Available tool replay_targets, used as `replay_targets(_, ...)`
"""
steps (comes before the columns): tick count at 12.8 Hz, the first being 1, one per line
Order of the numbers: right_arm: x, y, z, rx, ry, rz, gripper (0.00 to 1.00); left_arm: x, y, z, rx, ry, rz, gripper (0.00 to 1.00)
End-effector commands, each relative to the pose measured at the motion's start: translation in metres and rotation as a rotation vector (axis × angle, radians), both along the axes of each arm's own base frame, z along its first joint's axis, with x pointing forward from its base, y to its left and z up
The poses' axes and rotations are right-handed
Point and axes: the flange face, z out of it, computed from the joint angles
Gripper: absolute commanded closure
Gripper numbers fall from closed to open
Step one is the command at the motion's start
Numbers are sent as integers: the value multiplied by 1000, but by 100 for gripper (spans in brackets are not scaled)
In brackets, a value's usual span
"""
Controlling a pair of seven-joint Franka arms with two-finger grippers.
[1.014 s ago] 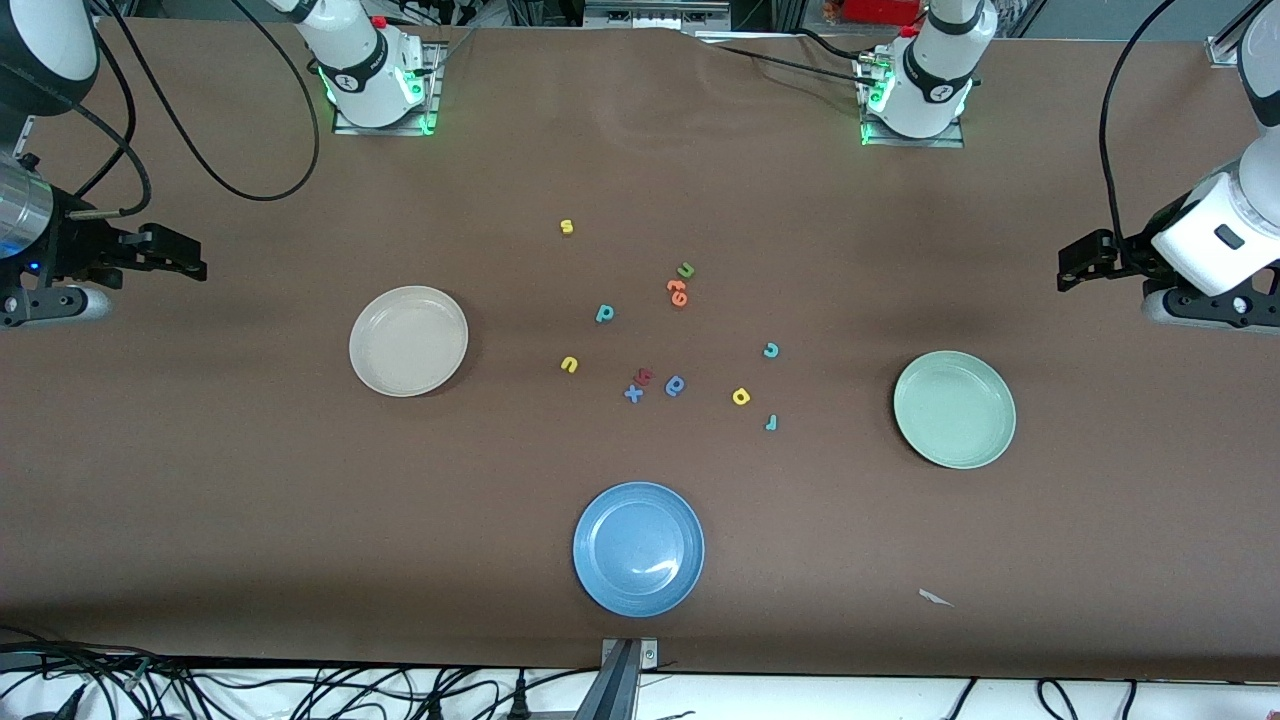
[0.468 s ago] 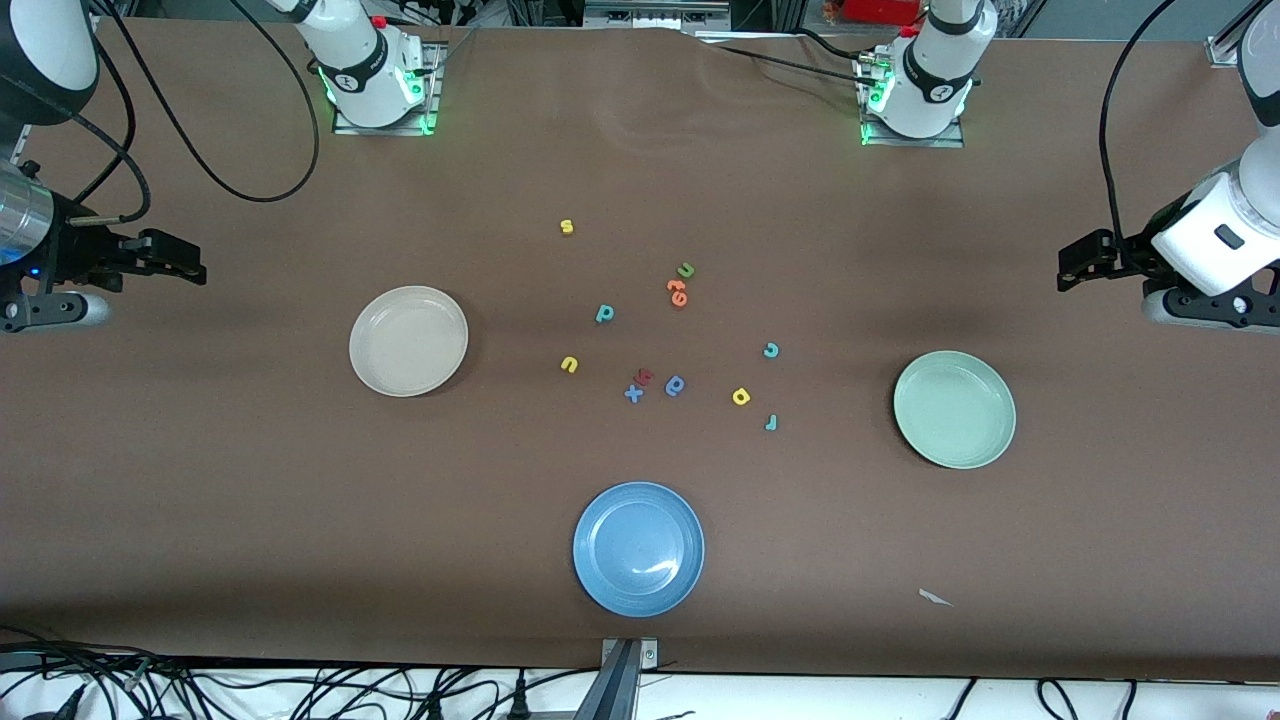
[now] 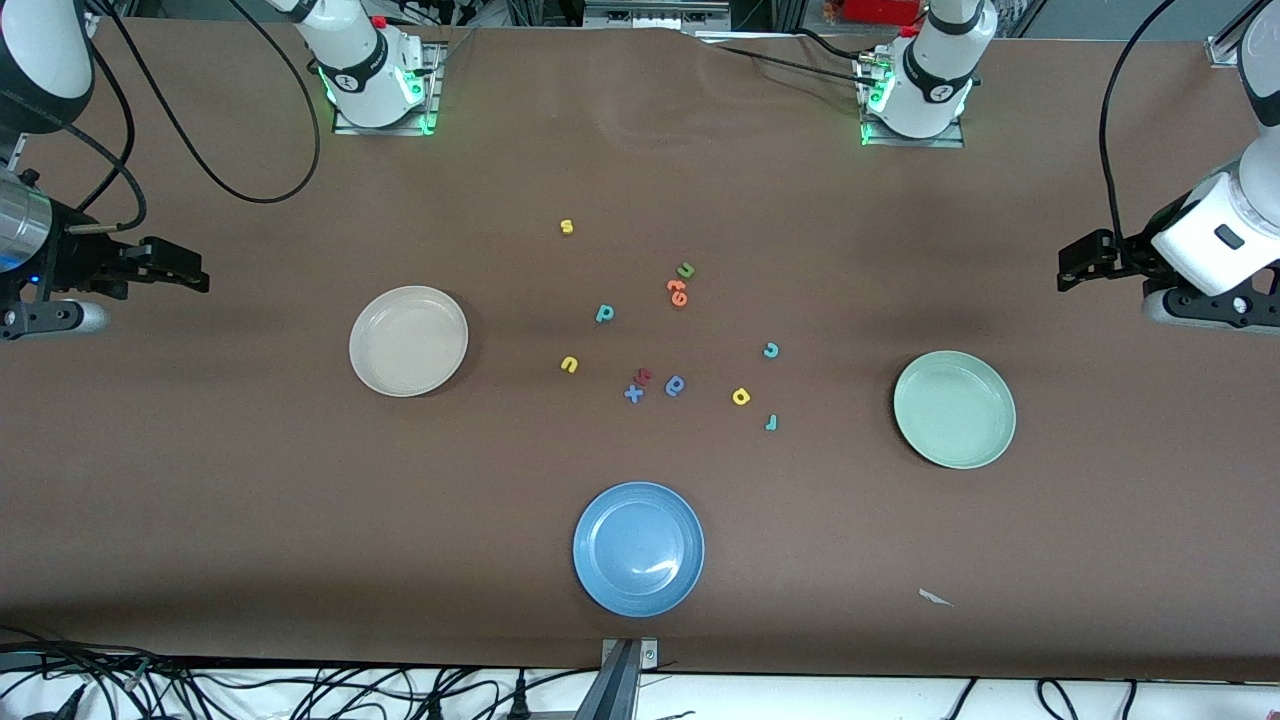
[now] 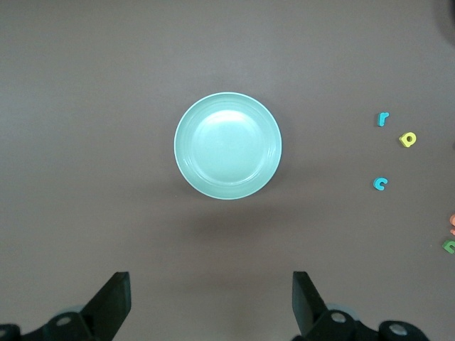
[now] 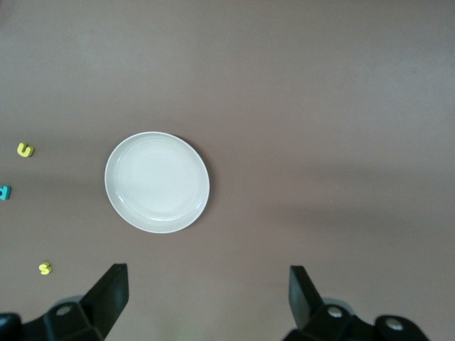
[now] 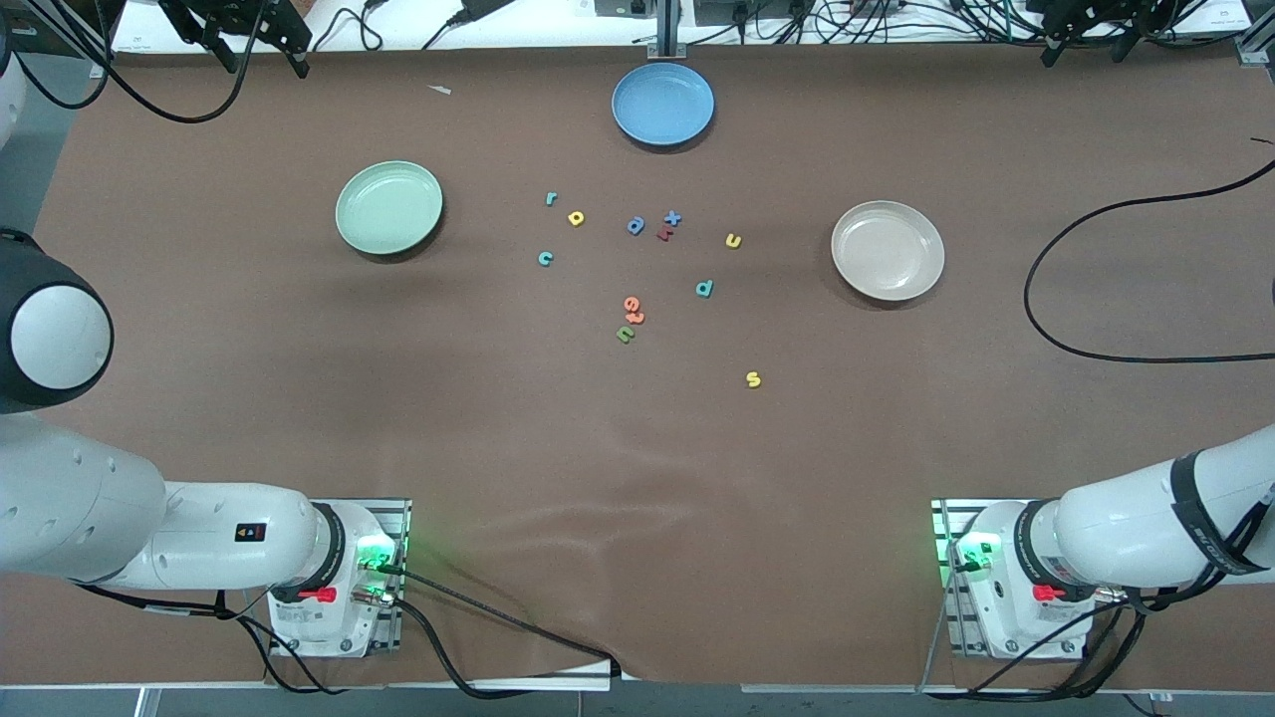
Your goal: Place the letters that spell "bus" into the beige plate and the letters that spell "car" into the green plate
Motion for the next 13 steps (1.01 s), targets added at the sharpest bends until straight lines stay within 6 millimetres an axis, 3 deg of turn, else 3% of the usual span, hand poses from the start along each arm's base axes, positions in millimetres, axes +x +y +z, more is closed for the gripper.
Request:
replay_targets(1,3,-4,1,21,-9,-17,0,3,0,3,-28,-5,-4,0)
replay_targets(13,4,-10,-3,11,-9,-21,0,3,6,5,-17,-10,4,0)
